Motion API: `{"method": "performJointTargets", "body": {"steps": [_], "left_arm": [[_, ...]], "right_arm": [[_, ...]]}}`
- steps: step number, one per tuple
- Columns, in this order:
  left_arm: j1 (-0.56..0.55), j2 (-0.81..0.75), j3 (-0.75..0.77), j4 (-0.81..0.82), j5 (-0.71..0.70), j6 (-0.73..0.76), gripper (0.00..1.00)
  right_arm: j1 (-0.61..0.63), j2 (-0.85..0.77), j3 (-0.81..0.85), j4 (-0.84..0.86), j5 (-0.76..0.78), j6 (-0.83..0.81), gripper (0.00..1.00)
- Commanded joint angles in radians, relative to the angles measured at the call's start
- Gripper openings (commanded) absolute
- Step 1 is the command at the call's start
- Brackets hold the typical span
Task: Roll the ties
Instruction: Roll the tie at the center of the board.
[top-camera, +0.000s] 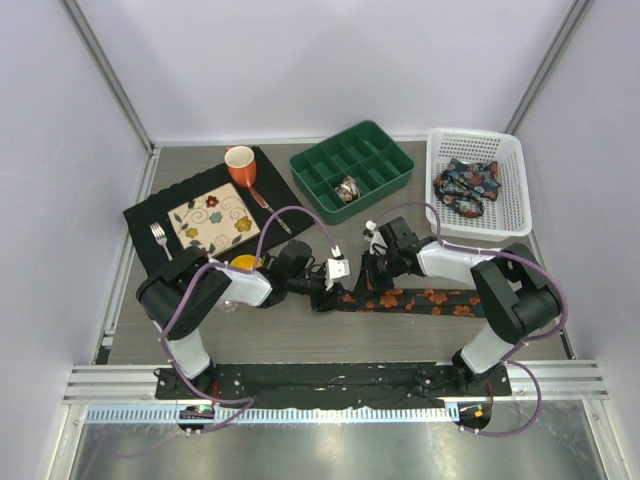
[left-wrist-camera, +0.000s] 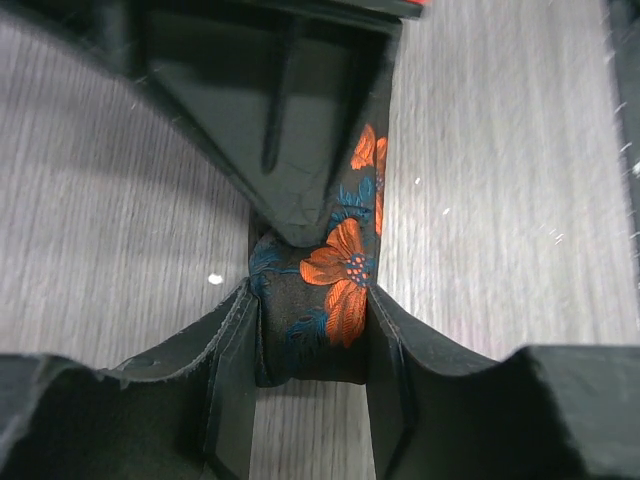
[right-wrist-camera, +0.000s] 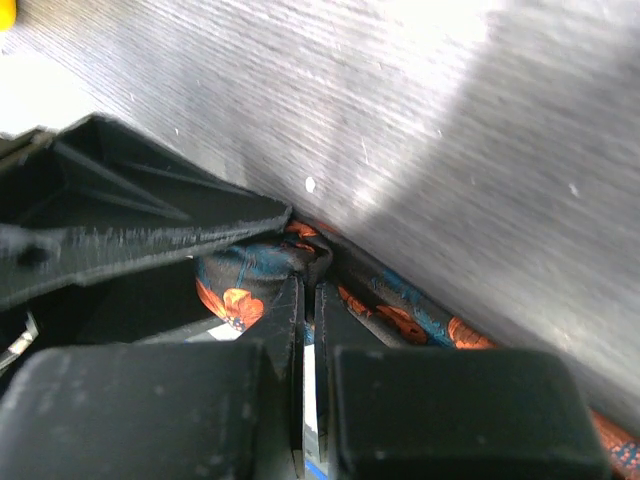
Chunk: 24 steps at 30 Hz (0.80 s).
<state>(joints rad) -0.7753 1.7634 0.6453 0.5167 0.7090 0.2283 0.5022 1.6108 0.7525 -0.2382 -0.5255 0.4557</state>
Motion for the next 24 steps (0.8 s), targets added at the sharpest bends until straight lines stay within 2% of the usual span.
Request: {"method": "performJointTargets", "body": {"steps": [1, 2, 3, 7, 10, 16, 24], "left_arm": [[-0.065, -0.041, -0.016, -0.225, -0.166, 0.161, 0.19], [-0.074, -0.042, -0.013, -0.237, -0.201, 0.170, 0.17], [-0.082, -0.042, -0.001, -0.268, -0.222, 0.172, 0.14], [-0.125, -0.028, 0.020, -0.343, -0.321, 0.203, 0.15], [-0.130, -0.019, 0.046, -0.402, -0.356, 0.210, 0.15], [-0.134, -0.005, 0.085, -0.480, -0.370, 0.243, 0.20], [-0.136, 0.010, 0.129, -0.555, -0.342, 0.279, 0.25]], "right_arm": [[0.010, 0.106, 0.053, -0.055, 0.159, -0.074, 0.01], [0.009, 0.091, 0.062, -0.082, 0.157, -0.074, 0.02], [0.009, 0.072, 0.067, -0.093, 0.160, -0.071, 0.07], [-0.042, -0.058, 0.038, -0.131, 0.098, -0.026, 0.32], [-0.070, -0.127, 0.010, -0.148, 0.015, 0.011, 0.39], [-0.068, -0.233, -0.065, -0.011, -0.108, 0.158, 0.45], [-0.018, -0.128, -0.065, 0.063, -0.068, 0.172, 0.45]]}}
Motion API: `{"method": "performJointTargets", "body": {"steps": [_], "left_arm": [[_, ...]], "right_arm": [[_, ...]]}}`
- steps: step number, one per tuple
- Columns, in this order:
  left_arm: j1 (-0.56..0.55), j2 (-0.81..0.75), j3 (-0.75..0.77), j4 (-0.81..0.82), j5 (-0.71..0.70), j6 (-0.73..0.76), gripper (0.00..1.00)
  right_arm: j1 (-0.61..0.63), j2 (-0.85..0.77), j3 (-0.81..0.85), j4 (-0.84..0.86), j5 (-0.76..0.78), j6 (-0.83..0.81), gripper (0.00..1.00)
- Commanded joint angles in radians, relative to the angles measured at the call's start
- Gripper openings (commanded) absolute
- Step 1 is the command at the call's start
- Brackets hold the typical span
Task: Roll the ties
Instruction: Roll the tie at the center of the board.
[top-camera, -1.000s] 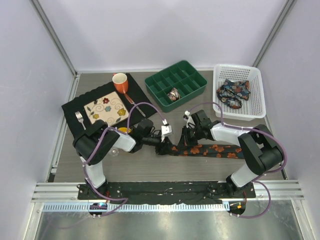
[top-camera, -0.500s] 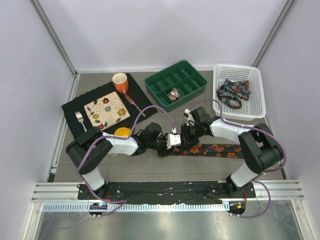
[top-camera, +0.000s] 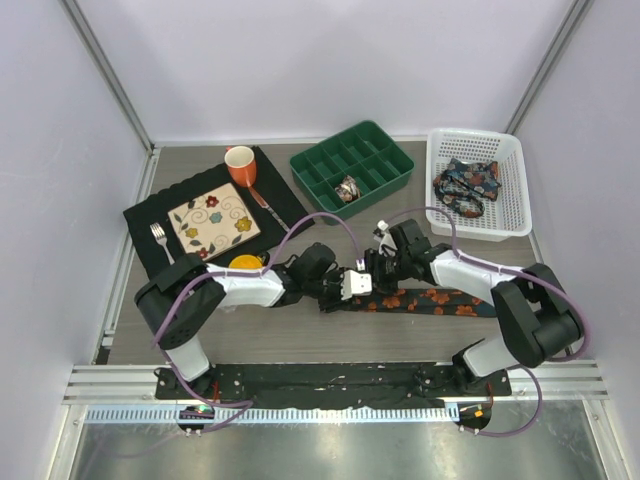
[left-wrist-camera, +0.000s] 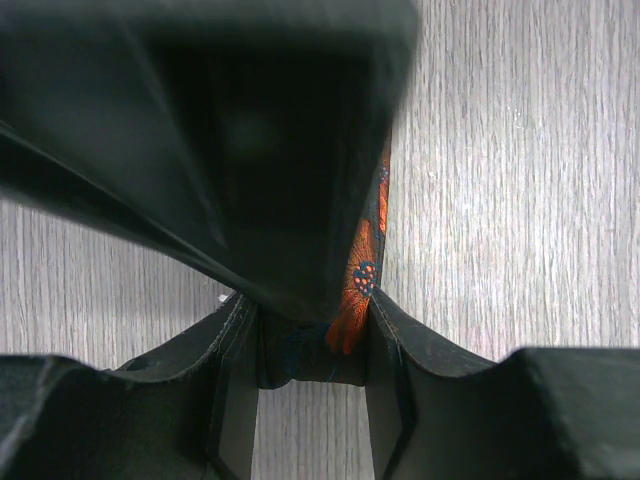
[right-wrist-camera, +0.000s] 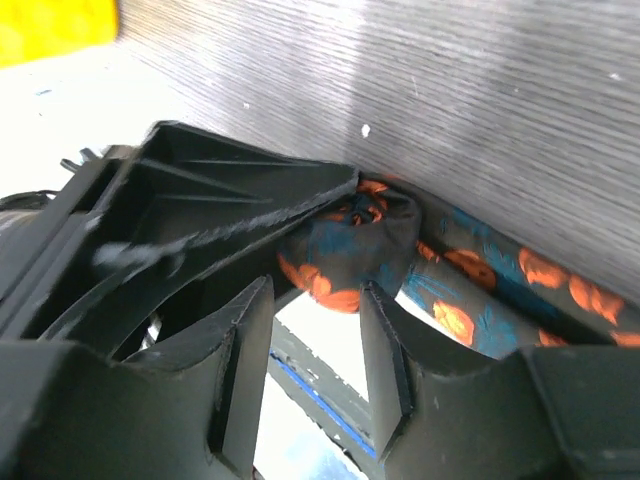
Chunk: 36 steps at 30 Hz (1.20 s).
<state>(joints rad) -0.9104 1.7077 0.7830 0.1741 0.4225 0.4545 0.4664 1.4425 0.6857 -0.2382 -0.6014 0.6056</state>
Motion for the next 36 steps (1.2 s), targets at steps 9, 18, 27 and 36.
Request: {"method": "performJointTargets", "body": {"steps": [9, 18, 27, 36], "left_arm": [[0.001, 0.079, 0.027, -0.240, -0.018, 0.055, 0.43], [0.091, -0.003, 0.002, 0.057, 0.225, -0.111, 0.75], [0.082, 0.047, -0.014, 0.324, 0.343, -0.212, 0.77], [0.036, 0.135, -0.016, 0.424, 0.299, -0.241, 0.78]], "right_arm": [[0.017, 0.116, -0.011, -0.019, 0.140, -0.049, 0.01], [-0.058, 0.111, -0.069, -0.102, 0.182, -0.066, 0.01], [-0.100, 0.148, -0.054, -0.205, 0.233, -0.115, 0.01], [-0.097, 0.189, -0.035, -0.231, 0.259, -0.144, 0.01]]}}
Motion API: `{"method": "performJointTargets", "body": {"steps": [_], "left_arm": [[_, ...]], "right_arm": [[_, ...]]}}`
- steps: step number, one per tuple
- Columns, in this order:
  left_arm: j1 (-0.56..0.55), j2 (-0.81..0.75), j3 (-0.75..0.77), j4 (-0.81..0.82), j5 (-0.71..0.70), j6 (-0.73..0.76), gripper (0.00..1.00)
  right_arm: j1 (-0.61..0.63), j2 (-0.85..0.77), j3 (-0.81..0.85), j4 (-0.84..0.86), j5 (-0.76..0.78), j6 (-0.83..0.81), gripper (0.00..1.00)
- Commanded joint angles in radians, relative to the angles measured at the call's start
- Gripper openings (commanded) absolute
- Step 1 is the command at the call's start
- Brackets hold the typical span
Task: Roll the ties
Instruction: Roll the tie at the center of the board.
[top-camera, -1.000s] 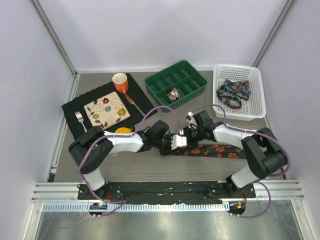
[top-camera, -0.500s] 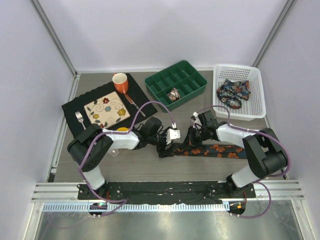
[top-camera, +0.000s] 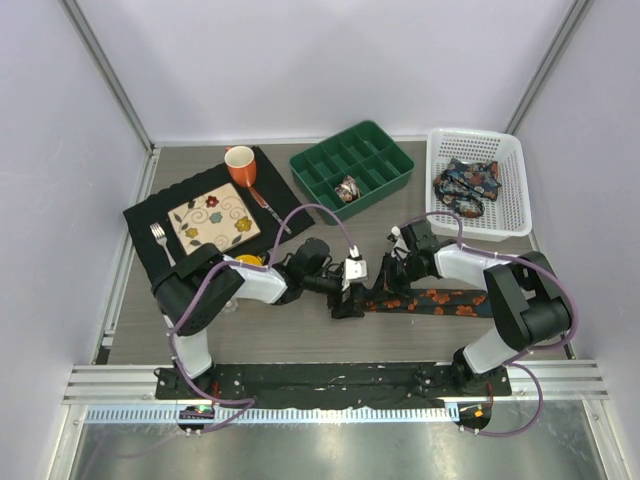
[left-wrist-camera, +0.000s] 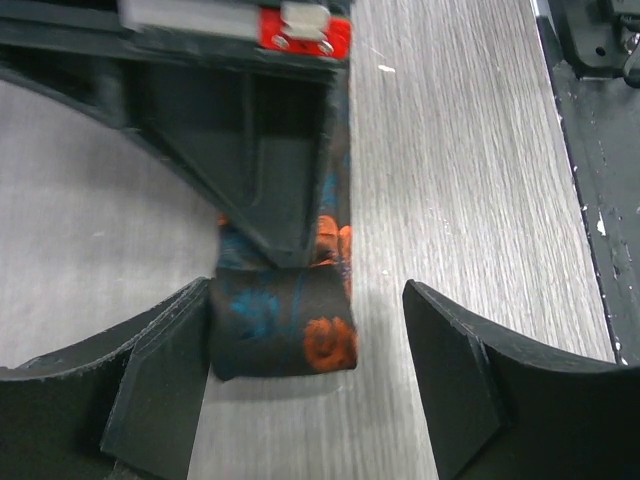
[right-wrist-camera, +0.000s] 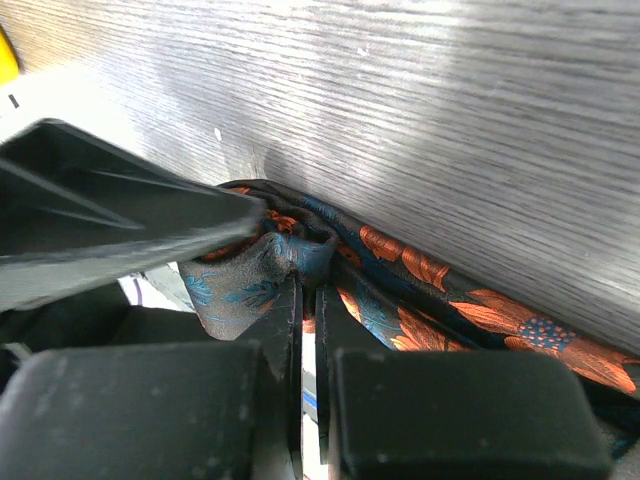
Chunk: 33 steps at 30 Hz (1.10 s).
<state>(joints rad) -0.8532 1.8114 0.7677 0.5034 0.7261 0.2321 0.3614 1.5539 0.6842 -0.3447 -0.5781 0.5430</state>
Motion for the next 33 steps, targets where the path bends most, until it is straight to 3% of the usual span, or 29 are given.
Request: {"method": "performJointTargets", "body": {"steps": [1, 2, 6, 7, 9, 12, 13, 18, 21, 26, 33], "left_arm": [[-0.024, 0.046, -0.002, 0.096, -0.014, -0.020, 0.77], [-0.024, 0.051, -0.004, 0.093, -0.020, -0.014, 0.75], [-0.024, 0.029, -0.013, 0.002, -0.094, 0.041, 0.51], [-0.024, 0.019, -0.024, -0.040, -0.121, 0.053, 0.39], [-0.023, -0.023, -0.047, -0.086, -0.151, 0.073, 0.25], [-0.024, -0.058, -0.054, -0.173, -0.197, 0.090, 0.17], [-0.024, -0.063, -0.054, -0.189, -0.236, 0.093, 0.17], [-0.033, -0.057, -0.033, -0.304, -0.306, 0.156, 0.16], [-0.035, -0.040, -0.005, -0.332, -0.318, 0.174, 0.21], [-0.038, -0.018, 0.024, -0.351, -0.295, 0.187, 0.30], [-0.040, -0.004, 0.056, -0.388, -0.264, 0.202, 0.36]], "right_arm": [[0.010, 0.086, -0.032, -0.126, 0.236, -0.081, 0.01], [0.011, 0.092, -0.025, -0.126, 0.244, -0.081, 0.01], [0.027, 0.124, 0.017, -0.111, 0.265, -0.098, 0.01], [0.030, 0.135, 0.026, -0.100, 0.265, -0.101, 0.01], [0.031, 0.161, 0.063, -0.070, 0.270, -0.118, 0.01], [0.031, 0.230, 0.135, -0.034, 0.236, -0.121, 0.01], [0.033, 0.229, 0.152, -0.033, 0.210, -0.121, 0.02], [0.030, 0.085, 0.181, -0.089, 0.163, -0.129, 0.31], [0.030, -0.029, 0.167, -0.126, 0.104, -0.103, 0.40], [0.036, -0.144, 0.094, -0.021, 0.000, 0.020, 0.49], [0.088, -0.042, 0.103, 0.032, 0.026, 0.000, 0.49]]}}
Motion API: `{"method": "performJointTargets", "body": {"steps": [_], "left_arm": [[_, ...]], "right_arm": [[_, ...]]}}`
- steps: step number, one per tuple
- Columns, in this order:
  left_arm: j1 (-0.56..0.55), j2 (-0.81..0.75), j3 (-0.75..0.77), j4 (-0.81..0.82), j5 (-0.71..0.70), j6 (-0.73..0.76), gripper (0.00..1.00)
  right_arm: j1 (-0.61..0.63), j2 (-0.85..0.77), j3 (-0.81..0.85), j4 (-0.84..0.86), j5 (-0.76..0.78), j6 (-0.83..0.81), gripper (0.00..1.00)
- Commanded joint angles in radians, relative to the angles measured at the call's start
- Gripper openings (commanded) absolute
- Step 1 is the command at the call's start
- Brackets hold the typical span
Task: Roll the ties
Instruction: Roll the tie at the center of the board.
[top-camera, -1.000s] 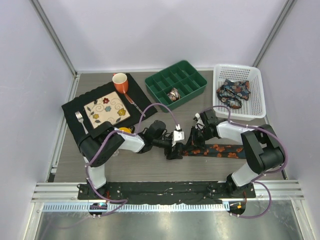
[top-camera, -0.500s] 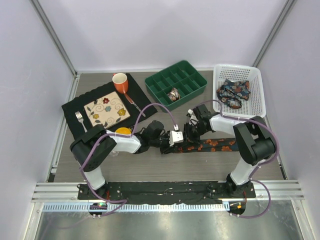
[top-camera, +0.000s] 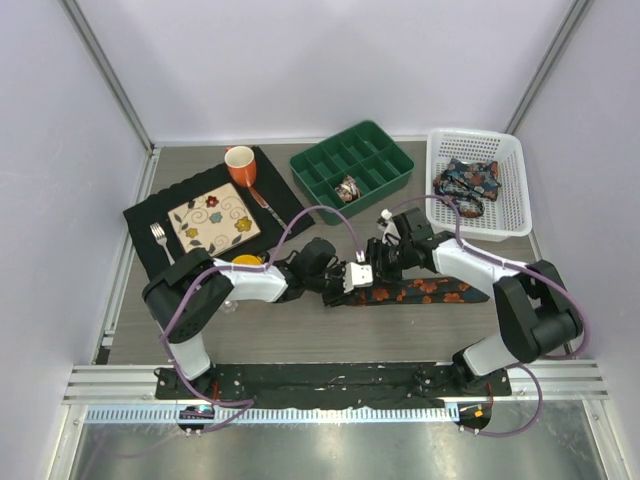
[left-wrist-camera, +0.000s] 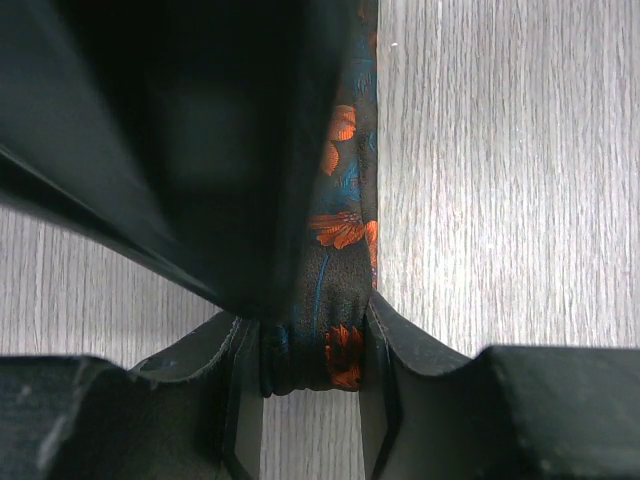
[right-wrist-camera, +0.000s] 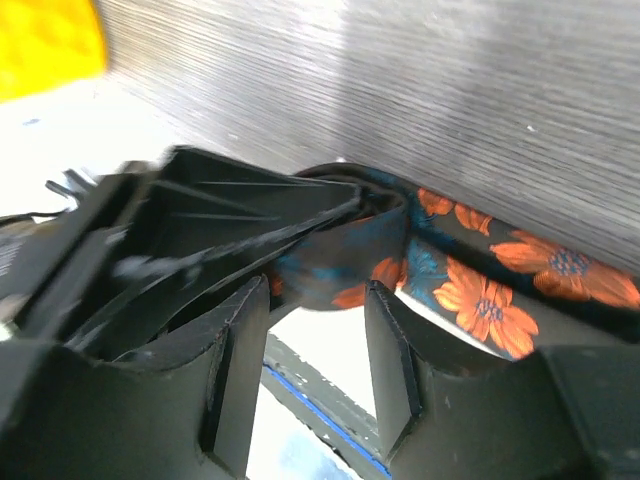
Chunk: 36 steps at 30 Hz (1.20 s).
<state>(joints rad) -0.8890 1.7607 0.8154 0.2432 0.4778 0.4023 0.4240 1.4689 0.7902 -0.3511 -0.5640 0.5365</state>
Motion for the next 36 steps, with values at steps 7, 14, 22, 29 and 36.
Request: {"method": "performJointTargets", "body": {"steps": [7, 14, 22, 29, 36], "left_arm": [[-0.004, 0.046, 0.016, -0.145, -0.016, 0.035, 0.37], [0.027, -0.001, -0.008, -0.069, 0.028, -0.035, 0.64], [0.093, -0.261, -0.027, 0.105, 0.045, -0.117, 1.00], [0.094, -0.286, -0.063, 0.205, -0.059, -0.365, 1.00], [0.127, -0.133, -0.038, 0.229, 0.189, -0.270, 1.00]], "right_arm": [[0.053, 0.096, -0.002, 0.026, 0.121, -0.044, 0.21], [0.016, 0.134, -0.065, -0.025, 0.153, -0.056, 0.01], [-0.044, 0.163, -0.075, -0.083, 0.174, -0.079, 0.01], [-0.054, 0.140, -0.086, -0.121, 0.200, -0.099, 0.01], [-0.054, 0.156, -0.094, -0.143, 0.246, -0.118, 0.01]]}}
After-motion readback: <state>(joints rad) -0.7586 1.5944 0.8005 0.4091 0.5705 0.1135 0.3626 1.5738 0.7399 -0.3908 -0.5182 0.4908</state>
